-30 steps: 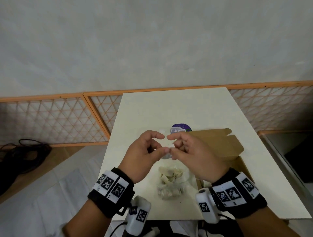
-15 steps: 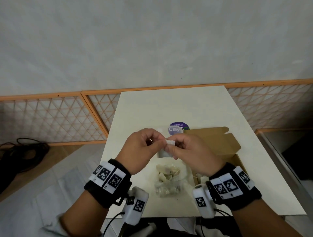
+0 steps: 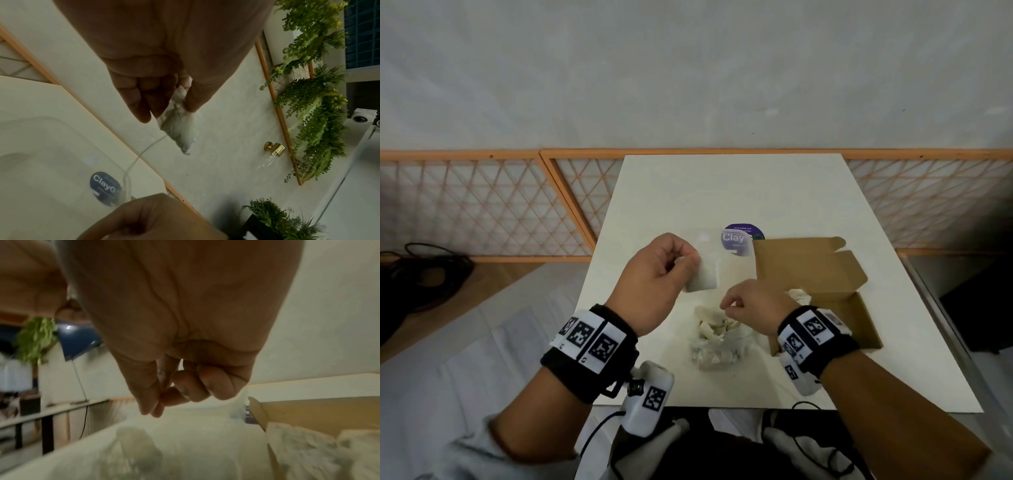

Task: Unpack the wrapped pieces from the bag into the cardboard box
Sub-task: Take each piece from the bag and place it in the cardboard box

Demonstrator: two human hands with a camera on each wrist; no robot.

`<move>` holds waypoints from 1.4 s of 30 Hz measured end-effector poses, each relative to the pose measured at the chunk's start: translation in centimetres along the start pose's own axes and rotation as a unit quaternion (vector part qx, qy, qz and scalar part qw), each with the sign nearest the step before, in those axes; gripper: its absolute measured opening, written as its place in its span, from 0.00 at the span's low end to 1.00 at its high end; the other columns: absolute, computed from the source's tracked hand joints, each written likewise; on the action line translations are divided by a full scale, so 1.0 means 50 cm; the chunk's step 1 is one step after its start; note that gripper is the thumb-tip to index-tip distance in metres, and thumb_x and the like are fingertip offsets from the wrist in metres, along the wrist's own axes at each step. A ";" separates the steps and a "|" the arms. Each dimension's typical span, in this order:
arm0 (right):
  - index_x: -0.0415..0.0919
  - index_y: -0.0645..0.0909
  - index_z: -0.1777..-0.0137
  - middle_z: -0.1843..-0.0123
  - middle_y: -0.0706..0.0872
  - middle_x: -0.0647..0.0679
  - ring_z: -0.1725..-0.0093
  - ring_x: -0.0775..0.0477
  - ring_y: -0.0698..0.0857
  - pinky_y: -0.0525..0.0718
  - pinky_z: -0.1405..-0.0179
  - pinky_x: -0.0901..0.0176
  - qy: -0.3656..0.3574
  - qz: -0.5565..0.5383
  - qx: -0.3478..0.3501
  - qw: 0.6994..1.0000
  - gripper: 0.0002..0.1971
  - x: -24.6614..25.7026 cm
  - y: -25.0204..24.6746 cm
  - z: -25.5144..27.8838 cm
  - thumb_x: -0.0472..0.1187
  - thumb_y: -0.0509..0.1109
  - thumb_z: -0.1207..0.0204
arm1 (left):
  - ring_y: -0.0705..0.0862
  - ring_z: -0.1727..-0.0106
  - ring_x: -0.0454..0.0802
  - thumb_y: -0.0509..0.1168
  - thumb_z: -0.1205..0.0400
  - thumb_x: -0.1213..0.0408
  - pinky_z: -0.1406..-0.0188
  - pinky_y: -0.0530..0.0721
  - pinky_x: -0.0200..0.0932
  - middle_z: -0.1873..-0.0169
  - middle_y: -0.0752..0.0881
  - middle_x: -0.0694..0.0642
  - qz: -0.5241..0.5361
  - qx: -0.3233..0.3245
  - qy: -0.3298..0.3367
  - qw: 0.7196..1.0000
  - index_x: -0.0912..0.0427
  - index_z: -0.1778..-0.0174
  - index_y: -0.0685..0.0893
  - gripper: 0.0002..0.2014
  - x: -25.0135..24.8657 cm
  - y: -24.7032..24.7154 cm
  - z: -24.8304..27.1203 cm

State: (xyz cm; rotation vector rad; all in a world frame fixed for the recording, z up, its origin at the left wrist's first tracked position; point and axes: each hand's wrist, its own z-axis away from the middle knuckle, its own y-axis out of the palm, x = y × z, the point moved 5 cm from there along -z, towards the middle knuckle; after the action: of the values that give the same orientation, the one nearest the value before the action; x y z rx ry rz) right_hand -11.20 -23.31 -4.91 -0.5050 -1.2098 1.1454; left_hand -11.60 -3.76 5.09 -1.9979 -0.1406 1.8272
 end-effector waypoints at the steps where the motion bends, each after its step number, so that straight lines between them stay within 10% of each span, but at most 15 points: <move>1: 0.53 0.90 0.35 0.36 0.89 0.53 0.41 0.51 0.86 0.76 0.45 0.64 0.002 0.032 0.014 0.999 0.13 -0.002 0.017 -0.007 0.43 0.69 0.15 | 0.82 0.61 0.46 0.67 0.12 0.63 0.62 0.79 0.36 0.58 0.90 0.58 0.000 0.000 -0.004 1.000 0.55 0.53 0.84 0.04 0.005 0.001 0.003; 11: 0.52 0.90 0.43 0.44 0.83 0.49 0.46 0.44 0.86 0.83 0.47 0.53 -0.013 0.117 0.021 0.993 0.08 -0.019 0.075 -0.030 0.48 0.70 0.14 | 0.83 0.61 0.51 0.67 0.12 0.63 0.59 0.80 0.43 0.58 0.90 0.60 -0.006 -0.006 -0.017 1.000 0.54 0.53 0.84 0.04 0.022 -0.006 0.006; 18: 0.51 0.89 0.52 0.53 0.90 0.58 0.55 0.59 0.86 0.78 0.58 0.68 -0.053 -0.053 -0.032 0.997 0.04 -0.007 -0.002 0.017 0.46 0.72 0.17 | 0.76 0.69 0.39 0.68 0.13 0.61 0.68 0.74 0.29 0.63 0.88 0.52 -0.032 -0.004 -0.023 0.999 0.53 0.54 0.84 0.05 0.038 -0.004 0.007; 28: 0.50 0.86 0.54 0.56 0.92 0.52 0.56 0.53 0.91 0.91 0.50 0.49 -0.054 -0.173 -0.094 0.979 0.05 0.036 -0.095 0.067 0.43 0.72 0.16 | 0.76 0.70 0.38 0.68 0.13 0.60 0.69 0.75 0.28 0.61 0.89 0.56 -0.053 -0.009 -0.042 0.998 0.52 0.54 0.85 0.05 0.065 -0.009 0.015; 35: 0.48 0.84 0.52 0.56 0.94 0.55 0.60 0.55 0.92 0.83 0.63 0.67 -0.094 -0.200 -0.160 0.962 0.04 0.093 -0.197 0.124 0.43 0.72 0.15 | 0.86 0.58 0.38 0.71 0.14 0.60 0.58 0.79 0.25 0.56 0.91 0.50 -0.027 0.011 -0.068 0.997 0.44 0.36 0.86 0.11 0.069 -0.008 0.019; 42: 0.44 0.84 0.51 0.59 0.94 0.50 0.63 0.48 0.91 0.89 0.54 0.50 -0.138 -0.240 -0.192 0.941 0.03 0.121 -0.256 0.156 0.40 0.73 0.15 | 0.84 0.61 0.33 0.70 0.13 0.63 0.59 0.80 0.27 0.58 0.92 0.47 -0.035 0.056 -0.041 0.997 0.50 0.53 0.92 0.06 0.050 0.015 0.028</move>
State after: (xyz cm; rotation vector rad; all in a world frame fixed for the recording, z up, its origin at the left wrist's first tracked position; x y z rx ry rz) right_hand -13.42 -24.96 11.02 -0.3135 -1.7048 0.5701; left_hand -12.80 -3.22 2.45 -1.8195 -0.1275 1.8319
